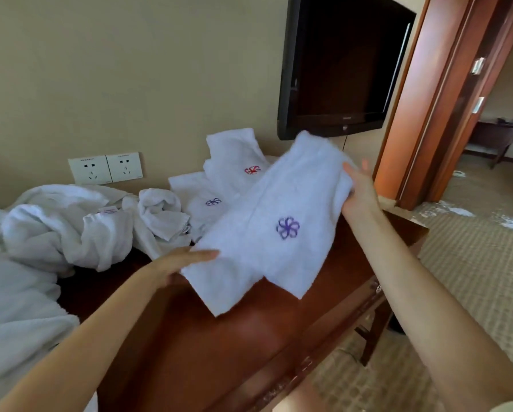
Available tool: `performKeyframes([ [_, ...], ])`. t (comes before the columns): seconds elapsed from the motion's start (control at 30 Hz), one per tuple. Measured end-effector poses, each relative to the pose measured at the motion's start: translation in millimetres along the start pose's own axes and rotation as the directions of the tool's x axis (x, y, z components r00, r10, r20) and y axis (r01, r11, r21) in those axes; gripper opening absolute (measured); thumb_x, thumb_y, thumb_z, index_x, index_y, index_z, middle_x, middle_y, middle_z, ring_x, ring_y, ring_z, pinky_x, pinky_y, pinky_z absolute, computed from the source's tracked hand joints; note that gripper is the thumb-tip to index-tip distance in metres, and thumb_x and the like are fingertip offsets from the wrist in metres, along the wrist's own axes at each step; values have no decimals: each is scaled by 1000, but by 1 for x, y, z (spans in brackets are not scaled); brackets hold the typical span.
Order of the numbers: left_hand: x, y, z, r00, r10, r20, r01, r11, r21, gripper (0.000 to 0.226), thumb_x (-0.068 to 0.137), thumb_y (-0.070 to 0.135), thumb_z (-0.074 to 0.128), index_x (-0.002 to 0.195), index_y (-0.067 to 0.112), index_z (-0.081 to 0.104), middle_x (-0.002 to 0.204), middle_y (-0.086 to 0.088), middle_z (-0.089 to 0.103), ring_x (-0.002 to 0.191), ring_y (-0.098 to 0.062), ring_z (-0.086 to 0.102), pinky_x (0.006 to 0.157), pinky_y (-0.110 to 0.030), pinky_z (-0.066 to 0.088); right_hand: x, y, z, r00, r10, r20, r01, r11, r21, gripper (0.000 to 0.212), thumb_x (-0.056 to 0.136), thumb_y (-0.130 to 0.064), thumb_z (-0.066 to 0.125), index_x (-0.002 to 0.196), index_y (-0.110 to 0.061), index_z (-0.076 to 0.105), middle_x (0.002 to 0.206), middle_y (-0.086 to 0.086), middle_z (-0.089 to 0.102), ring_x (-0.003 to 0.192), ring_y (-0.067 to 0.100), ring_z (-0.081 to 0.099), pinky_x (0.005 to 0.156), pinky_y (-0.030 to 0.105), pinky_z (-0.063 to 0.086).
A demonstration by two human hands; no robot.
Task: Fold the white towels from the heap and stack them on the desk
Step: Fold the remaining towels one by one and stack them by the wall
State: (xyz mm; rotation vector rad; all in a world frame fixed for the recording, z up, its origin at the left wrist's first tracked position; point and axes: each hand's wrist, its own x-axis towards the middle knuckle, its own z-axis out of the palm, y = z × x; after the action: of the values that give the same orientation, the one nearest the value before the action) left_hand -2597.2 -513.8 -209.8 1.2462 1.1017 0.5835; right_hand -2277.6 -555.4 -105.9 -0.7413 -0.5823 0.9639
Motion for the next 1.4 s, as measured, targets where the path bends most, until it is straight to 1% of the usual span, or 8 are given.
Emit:
performKeyframes([
  [0.13, 31, -25, 2, 950, -5, -312, 12, 1000, 22, 52, 82, 14, 75, 129, 3, 54, 95, -4, 61, 88, -20, 61, 72, -32, 51, -4, 64, -62, 932, 214, -293, -186, 975, 121, 70, 97, -7, 54, 153, -21, 15, 134, 8, 47, 108, 28, 57, 80, 39, 47],
  [0.23, 43, -25, 9, 897, 157, -414, -44, 962, 270, 55, 87, 32, 69, 133, 9, 48, 113, -6, 56, 104, -24, 57, 85, -33, 48, 8, 94, -97, 873, 158, -461, -166, 986, 24, 83, 91, 8, 52, 155, -23, 10, 145, 15, 43, 107, 25, 54, 81, 39, 49],
  [0.4, 41, -44, 38, 623, 768, -148, -96, 263, 960, 49, 93, 46, 53, 131, 16, 55, 146, -13, 40, 139, -31, 35, 110, -58, 22, 25, 95, -111, 890, 131, -436, -188, 978, -91, 86, 89, 1, 60, 154, -28, 11, 139, 13, 47, 104, 24, 57, 85, 40, 49],
  [0.47, 38, -52, 58, 724, 677, 134, -294, 127, 947, 73, 92, 69, 19, 148, 25, 35, 160, -3, 18, 148, -20, 15, 118, -54, 12, 22, 94, -113, 901, 124, -416, -188, 975, -115, 84, 91, 2, 57, 155, -25, 10, 132, 10, 50, 92, 19, 60, 80, 37, 50],
  [0.63, 49, -58, 59, 915, 348, 205, -272, 156, 949, 99, 64, 88, -17, 149, 37, -16, 159, 10, -15, 146, -8, -14, 119, -35, -10, 25, 98, -119, 904, 132, -407, -223, 957, -185, 72, 96, -12, 57, 154, -22, 15, 136, 9, 51, 100, 20, 61, 81, 33, 52],
  [0.83, 35, -52, 87, 951, 298, 81, -175, 306, 936, 79, 84, 71, 7, 154, 33, 6, 161, 4, -9, 147, -15, -14, 118, -47, -13, 10, 108, -113, 816, 107, -568, -313, 908, -279, 101, 82, -29, 75, 154, -27, 4, 148, 11, 39, 128, 32, 46, 105, 50, 39],
  [1.03, 32, -32, 118, 950, 287, -121, -187, 838, 513, 55, 100, 56, 27, 143, 25, 42, 156, 2, 28, 147, -10, 8, 117, -40, -15, -11, 109, -111, 835, 371, -407, -493, 832, -253, 57, 83, -28, 75, 129, -2, 54, 116, 11, 64, 92, 24, 63, 84, 35, 54],
  [1.4, 36, -47, 128, 827, 478, -298, -210, 753, 624, 55, 91, 47, 57, 135, 14, 53, 145, -1, 47, 140, -16, 32, 118, -34, 7, -53, 126, -115, 863, 489, -125, -503, 853, -140, 70, 63, -18, 85, 127, -7, 59, 117, 11, 69, 106, 28, 67, 87, 41, 56],
])
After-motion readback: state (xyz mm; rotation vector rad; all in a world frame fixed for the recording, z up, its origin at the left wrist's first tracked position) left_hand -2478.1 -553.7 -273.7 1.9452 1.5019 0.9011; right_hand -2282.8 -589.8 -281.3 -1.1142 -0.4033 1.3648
